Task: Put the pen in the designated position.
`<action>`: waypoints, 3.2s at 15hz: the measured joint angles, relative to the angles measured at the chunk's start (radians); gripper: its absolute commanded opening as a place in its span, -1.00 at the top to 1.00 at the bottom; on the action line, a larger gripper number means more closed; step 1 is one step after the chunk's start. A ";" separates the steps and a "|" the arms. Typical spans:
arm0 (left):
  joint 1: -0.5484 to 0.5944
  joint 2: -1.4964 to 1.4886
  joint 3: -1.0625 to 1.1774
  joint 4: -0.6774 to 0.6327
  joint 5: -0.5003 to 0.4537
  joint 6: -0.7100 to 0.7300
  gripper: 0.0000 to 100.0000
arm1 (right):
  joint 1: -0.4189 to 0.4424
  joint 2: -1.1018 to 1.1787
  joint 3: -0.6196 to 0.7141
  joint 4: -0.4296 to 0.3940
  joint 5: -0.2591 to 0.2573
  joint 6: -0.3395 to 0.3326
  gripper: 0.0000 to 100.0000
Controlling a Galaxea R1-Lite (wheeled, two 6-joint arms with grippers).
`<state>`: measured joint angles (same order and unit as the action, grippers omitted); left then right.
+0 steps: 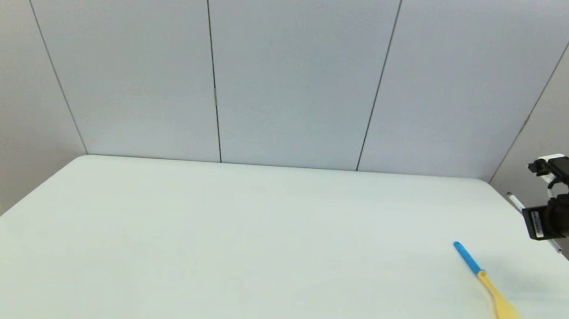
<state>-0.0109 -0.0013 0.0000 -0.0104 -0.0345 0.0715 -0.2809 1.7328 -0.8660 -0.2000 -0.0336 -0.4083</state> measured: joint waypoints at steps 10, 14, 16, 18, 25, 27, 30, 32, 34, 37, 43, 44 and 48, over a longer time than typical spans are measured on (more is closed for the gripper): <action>0.000 0.000 0.000 0.000 -0.001 0.000 -1.00 | 0.003 0.047 0.117 -0.096 -0.001 0.001 1.00; 0.000 0.000 0.000 0.000 0.000 0.000 -1.00 | 0.003 0.050 0.134 -0.096 -0.005 0.033 1.00; 0.000 0.000 0.000 0.000 0.000 0.000 -1.00 | 0.005 0.054 0.133 -0.089 -0.009 0.063 1.00; 0.000 0.000 0.000 0.000 0.000 0.000 -1.00 | 0.005 0.058 0.133 -0.087 -0.009 0.095 1.00; 0.000 0.000 0.000 0.000 -0.001 0.000 -1.00 | 0.018 0.062 0.140 -0.086 0.001 0.140 1.00; 0.000 0.000 0.000 0.000 -0.001 0.000 -1.00 | 0.026 0.066 0.147 -0.085 0.003 0.142 1.00; 0.000 0.000 0.000 0.000 -0.001 0.000 -1.00 | 0.030 0.075 0.149 -0.088 0.004 0.142 1.00; 0.000 0.000 0.000 0.000 -0.001 0.000 -1.00 | 0.030 0.083 0.148 -0.094 0.003 0.142 1.00; 0.000 0.000 0.000 0.000 -0.001 0.000 -1.00 | 0.029 0.089 0.148 -0.095 0.003 0.143 1.00; 0.000 0.000 0.000 0.000 0.000 0.000 -1.00 | 0.030 0.099 0.148 -0.097 0.003 0.147 1.00; 0.000 0.000 0.000 0.000 -0.001 0.000 -1.00 | 0.031 0.107 0.148 -0.096 0.003 0.146 1.00; 0.000 0.000 0.000 0.000 -0.001 0.000 -1.00 | 0.031 0.107 0.149 -0.096 0.003 0.146 1.00; 0.000 0.000 0.000 0.000 -0.001 0.000 -1.00 | 0.031 0.109 0.154 -0.090 0.003 0.153 1.00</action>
<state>-0.0109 -0.0013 0.0000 -0.0100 -0.0351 0.0715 -0.2496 1.8421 -0.7115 -0.2900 -0.0311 -0.2553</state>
